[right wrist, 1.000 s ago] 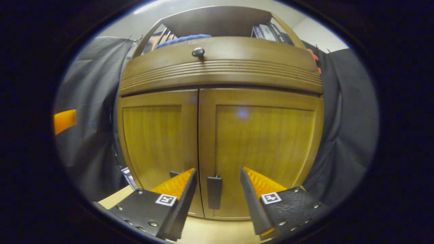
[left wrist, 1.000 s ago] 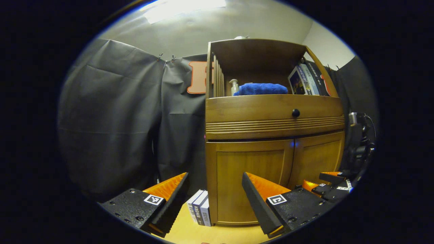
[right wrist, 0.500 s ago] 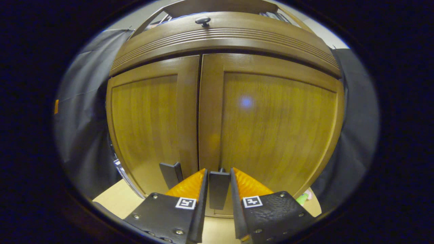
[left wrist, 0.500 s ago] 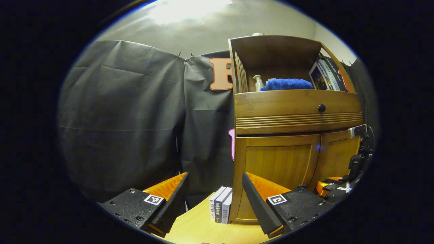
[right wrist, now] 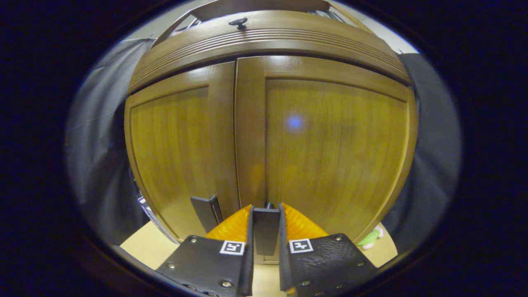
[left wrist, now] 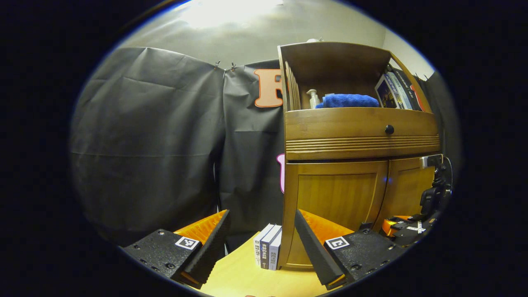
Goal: Open the right door of the double-door shoe cabinet with the right hand, and open the left door with the left hand.
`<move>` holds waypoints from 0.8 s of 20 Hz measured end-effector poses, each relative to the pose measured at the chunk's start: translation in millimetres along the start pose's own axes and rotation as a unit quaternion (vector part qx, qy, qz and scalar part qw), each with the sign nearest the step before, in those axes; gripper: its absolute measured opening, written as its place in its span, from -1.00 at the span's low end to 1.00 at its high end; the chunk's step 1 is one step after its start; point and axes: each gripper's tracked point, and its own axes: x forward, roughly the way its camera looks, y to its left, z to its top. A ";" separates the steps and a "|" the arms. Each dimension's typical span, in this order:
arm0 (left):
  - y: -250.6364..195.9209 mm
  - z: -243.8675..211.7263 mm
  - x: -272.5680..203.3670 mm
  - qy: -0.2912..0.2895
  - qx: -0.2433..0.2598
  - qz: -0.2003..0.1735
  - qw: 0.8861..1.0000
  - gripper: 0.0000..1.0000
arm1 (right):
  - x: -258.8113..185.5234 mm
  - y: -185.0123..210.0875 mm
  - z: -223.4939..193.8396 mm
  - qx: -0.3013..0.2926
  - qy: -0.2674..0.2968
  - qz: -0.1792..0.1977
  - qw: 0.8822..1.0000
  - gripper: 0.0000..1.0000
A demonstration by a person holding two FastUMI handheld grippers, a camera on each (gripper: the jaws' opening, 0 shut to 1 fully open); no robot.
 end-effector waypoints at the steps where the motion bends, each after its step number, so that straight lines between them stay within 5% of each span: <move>1: -1.7 0.6 -1.4 -0.002 0.002 -0.005 1.000 0.84 | -5.9 0.0 -0.6 -0.001 -0.004 0.001 1.000 -0.50; 8: -23.2 -5.6 -11.7 0.005 -0.009 -0.051 0.999 0.84 | -46.4 -7.6 -8.5 0.011 -0.021 0.064 0.998 -0.58; 9: -26.6 -6.3 -12.6 0.007 -0.011 -0.058 0.998 0.97 | -51.0 -9.2 -9.7 0.010 -0.021 0.070 0.997 -0.50; 10: -29.7 -7.9 -14.2 0.008 -0.012 -0.064 0.998 0.84 | -57.3 -11.2 -11.9 0.009 -0.021 0.077 0.997 -0.50; 16: -49.3 -15.1 -19.7 0.017 -0.017 -0.096 0.995 0.84 | -85.8 -24.5 -19.1 0.014 -0.012 0.101 0.995 -0.50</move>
